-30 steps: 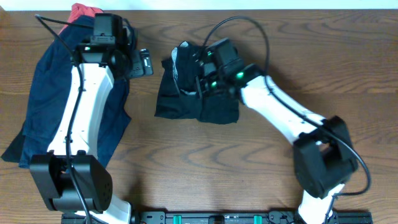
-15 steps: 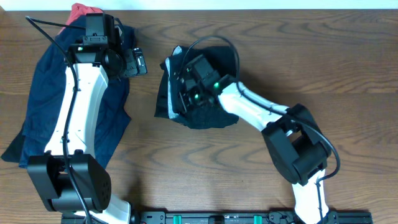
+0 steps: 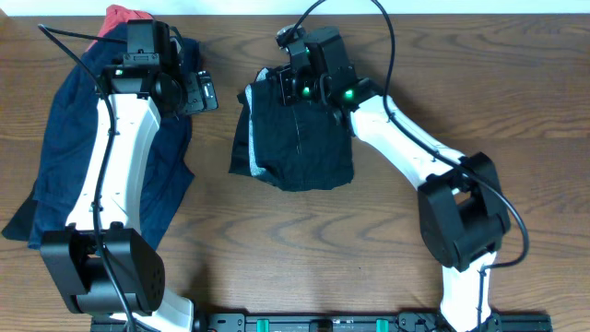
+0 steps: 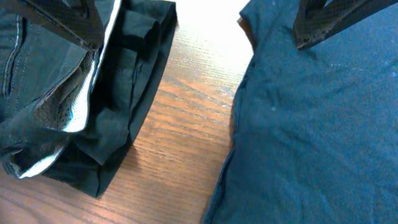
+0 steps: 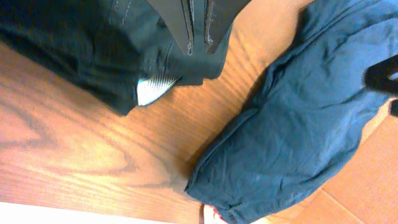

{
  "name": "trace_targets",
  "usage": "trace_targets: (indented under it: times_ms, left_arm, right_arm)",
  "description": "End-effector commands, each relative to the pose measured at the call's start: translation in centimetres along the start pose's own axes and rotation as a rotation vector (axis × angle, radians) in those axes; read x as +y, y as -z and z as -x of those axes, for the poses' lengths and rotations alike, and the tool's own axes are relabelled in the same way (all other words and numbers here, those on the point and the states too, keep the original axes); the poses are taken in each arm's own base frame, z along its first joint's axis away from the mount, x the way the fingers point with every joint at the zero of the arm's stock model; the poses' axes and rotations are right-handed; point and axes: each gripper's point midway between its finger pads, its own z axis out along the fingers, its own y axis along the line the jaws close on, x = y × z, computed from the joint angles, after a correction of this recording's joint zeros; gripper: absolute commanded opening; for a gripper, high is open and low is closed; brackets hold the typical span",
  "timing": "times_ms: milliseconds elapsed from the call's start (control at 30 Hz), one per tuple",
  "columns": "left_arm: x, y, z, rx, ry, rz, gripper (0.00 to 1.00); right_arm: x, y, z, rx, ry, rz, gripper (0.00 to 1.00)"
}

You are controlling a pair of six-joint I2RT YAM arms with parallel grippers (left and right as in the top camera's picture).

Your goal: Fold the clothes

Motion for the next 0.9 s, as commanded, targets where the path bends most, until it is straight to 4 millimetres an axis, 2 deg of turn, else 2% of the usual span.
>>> trace_targets:
  times_ms: [0,233,300,367,433,533,633,667,700,767,800,867]
  left_arm:
    - [0.2,0.4,0.4,-0.015,-0.014,0.006,0.98]
    - [0.2,0.1,0.6,-0.021,-0.014,0.005,0.98]
    - [0.2,0.0,0.6,-0.021,-0.014,0.005,0.98]
    - [0.2,-0.2,0.5,-0.014,-0.014,0.007,0.98]
    - [0.2,-0.6,0.4,-0.005,-0.014,0.009,0.98]
    - [0.3,-1.0,0.1,0.007,-0.014,0.011,0.98]
    - [0.4,-1.5,-0.2,0.022,-0.014,0.014,0.98]
    - [0.4,-1.6,-0.2,0.025,-0.014,0.015,0.98]
    - [0.4,-1.8,-0.3,0.029,-0.014,0.016,0.98]
    - [0.4,-2.0,-0.4,0.035,-0.013,0.017,0.98]
    - [0.4,-2.1,-0.4,0.037,-0.013,0.018,0.98]
    - [0.4,-2.2,-0.4,0.039,-0.013,0.018,0.98]
  right_arm:
    - [-1.1,-3.5,-3.3,0.05,0.017,0.006,0.05]
    - [-1.3,-8.9,-8.8,0.096,-0.031,0.066,0.04]
    - [-1.4,-9.5,-9.3,0.091,-0.043,0.071,0.04]
    - [-1.4,-9.5,-8.8,0.073,-0.038,0.074,0.04]
    - [-1.6,-9.0,-7.2,0.051,-0.038,0.072,0.04]
    - [-1.7,-7.2,-3.8,0.026,-0.046,0.095,0.06]
    - [-1.9,-4.4,-1.0,0.051,-0.082,0.098,0.1]
    - [-2.1,-3.2,-0.2,0.069,-0.093,0.084,0.15]
    - [-2.4,-2.1,0.1,0.09,-0.098,0.068,0.26]
    - [-3.0,0.2,0.3,0.143,-0.075,0.035,0.4]
    - [-3.3,1.1,0.0,0.175,-0.065,0.023,0.45]
    - [-3.6,2.3,-1.2,0.243,-0.059,0.017,0.48]
